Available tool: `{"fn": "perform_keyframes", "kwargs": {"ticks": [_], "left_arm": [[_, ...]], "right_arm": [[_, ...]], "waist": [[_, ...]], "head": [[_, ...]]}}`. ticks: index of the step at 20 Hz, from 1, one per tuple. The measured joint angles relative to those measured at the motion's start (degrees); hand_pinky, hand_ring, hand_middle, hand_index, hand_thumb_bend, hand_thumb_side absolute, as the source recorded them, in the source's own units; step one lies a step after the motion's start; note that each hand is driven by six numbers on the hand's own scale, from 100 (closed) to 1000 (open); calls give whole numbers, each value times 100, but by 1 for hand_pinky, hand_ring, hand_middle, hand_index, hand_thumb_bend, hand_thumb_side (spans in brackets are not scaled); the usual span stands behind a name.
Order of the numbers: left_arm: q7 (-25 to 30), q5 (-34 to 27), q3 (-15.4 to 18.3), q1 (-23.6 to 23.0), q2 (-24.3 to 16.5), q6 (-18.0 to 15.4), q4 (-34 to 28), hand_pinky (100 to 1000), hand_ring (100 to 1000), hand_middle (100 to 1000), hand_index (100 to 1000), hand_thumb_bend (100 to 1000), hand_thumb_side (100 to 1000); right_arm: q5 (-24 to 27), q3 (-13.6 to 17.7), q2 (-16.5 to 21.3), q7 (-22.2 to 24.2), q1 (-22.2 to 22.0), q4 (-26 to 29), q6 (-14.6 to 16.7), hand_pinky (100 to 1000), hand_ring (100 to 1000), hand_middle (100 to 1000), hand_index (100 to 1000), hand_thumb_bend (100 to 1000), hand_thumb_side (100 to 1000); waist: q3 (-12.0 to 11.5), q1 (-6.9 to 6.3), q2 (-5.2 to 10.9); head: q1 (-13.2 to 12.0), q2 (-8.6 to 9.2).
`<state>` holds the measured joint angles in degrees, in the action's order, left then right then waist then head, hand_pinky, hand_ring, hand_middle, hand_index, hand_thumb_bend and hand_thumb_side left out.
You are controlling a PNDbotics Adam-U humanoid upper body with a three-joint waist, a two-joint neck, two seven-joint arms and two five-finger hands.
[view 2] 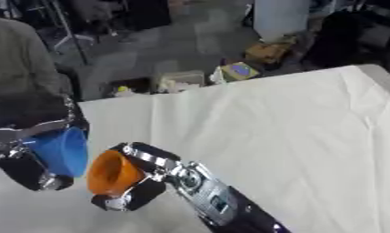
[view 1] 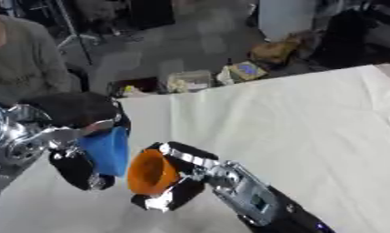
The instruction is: Pour the contents of one cup into another cup.
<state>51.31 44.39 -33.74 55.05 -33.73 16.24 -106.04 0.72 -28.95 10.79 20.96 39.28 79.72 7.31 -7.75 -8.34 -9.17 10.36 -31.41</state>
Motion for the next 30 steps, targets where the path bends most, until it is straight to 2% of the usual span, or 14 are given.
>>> {"fn": "perform_keyframes", "kwargs": {"ticks": [11,21,30], "left_arm": [[-12,-107,199,2,-153,80,-428,237,218,226,467,331,100],[15,-117,-239,-85,35,-69,145,241,223,233,469,319,100],[20,-52,-270,-100,104,-182,309,241,223,233,469,320,100]], "right_arm": [[16,1,2,1,0,-1,1,357,403,370,582,215,100],[23,1,1,10,1,-2,9,357,403,369,582,216,100],[24,1,1,16,1,-35,0,356,402,369,581,219,100]], "waist": [[-5,-1,32],[33,-9,31],[34,-15,31]], "head": [[21,3],[29,27],[30,29]]}}
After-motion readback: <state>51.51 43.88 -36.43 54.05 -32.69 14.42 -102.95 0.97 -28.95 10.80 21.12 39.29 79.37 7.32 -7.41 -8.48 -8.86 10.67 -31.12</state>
